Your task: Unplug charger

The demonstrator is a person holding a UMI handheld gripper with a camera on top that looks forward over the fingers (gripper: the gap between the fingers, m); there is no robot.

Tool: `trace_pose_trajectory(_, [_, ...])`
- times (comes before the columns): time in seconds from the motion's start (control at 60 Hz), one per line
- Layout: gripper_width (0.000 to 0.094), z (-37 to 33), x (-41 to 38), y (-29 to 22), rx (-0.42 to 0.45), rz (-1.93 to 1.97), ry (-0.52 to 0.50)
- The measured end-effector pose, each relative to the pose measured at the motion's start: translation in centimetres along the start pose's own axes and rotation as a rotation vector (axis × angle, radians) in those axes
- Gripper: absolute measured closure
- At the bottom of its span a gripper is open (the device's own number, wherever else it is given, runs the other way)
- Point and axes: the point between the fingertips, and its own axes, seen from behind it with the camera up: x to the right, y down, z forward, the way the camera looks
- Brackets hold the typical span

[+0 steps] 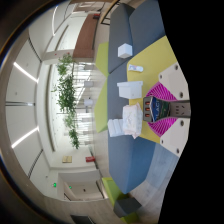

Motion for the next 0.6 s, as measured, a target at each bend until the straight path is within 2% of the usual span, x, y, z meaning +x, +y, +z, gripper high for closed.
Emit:
trace_pose_trajectory(0.183, [0.0776, -0.7, -0.8, 0.5, -0.009, -0.022, -0.015])
trace_pose_trajectory(0.45, [0.0776, 0.9, -0.8, 4.0, -0.096, 0.011, -0.013])
trace_pose_trajectory(0.6, [0.0776, 1.2, -0.9, 4.1, -0.098, -0.007, -0.018])
